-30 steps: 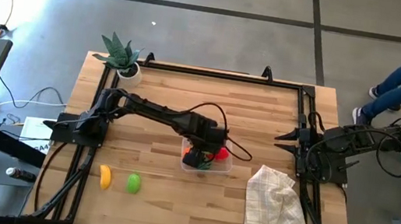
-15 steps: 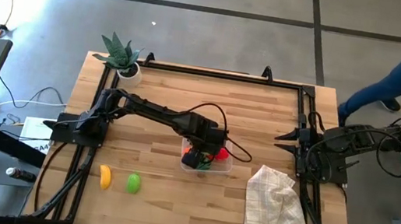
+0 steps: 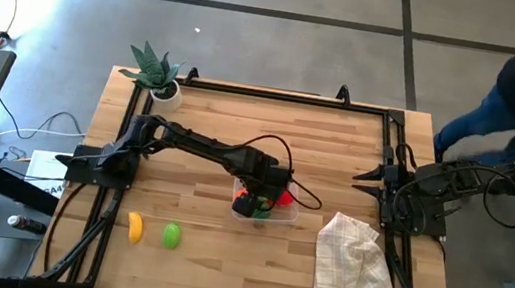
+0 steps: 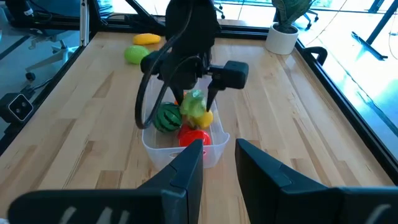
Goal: Pick and placing Produce into tupperware
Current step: Put the green starfruit into the transparent bin, then put the green melon into the transparent bin
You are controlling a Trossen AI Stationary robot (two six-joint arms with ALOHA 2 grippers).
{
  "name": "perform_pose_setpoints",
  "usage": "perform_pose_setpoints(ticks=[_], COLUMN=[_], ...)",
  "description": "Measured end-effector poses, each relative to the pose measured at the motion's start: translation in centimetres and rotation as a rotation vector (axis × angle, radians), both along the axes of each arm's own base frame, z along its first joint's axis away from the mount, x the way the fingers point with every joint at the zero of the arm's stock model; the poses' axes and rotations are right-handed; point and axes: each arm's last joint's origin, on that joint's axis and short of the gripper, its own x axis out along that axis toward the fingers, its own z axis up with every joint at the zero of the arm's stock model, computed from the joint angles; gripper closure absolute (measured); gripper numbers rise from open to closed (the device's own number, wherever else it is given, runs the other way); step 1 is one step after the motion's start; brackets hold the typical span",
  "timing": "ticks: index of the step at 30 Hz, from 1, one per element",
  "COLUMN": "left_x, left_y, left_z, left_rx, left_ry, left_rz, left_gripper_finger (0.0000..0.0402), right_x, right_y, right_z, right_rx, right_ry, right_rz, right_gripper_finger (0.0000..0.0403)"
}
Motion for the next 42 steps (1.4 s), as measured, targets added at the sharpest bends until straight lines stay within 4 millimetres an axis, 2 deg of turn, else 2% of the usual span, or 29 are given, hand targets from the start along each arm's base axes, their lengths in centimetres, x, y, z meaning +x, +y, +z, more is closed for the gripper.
perform_pose_setpoints(ticks=[9, 23, 36, 42], left_x=[0.3, 1.5, 1.5, 1.2], left_y=[-0.2, 0.1, 0.1, 0.1], left_z=[-2.1, 1.6, 2.9, 4.5], left_rx=[-0.040, 0.014, 0.011, 0.006], left_ry=[0.059, -0.034, -0.032, -0.004], left_rz=[-0.010, 0.006, 0.017, 0.032], left_gripper_finger=[0.0128, 0.0126, 0.0126, 0.0126], right_x=[0.0, 0.0, 0.0, 0.0], right_y=[0.0, 0.0, 0.0, 0.0], right_z=[0.0, 0.0, 0.0, 0.0], right_rx=[0.000, 0.000, 0.000, 0.000], right_ry=[0.002, 0.000, 0.000, 0.000], right_rz=[0.000, 0.000, 0.000, 0.000], right_gripper_finger=[0.0318, 0.0318, 0.0318, 0.0318])
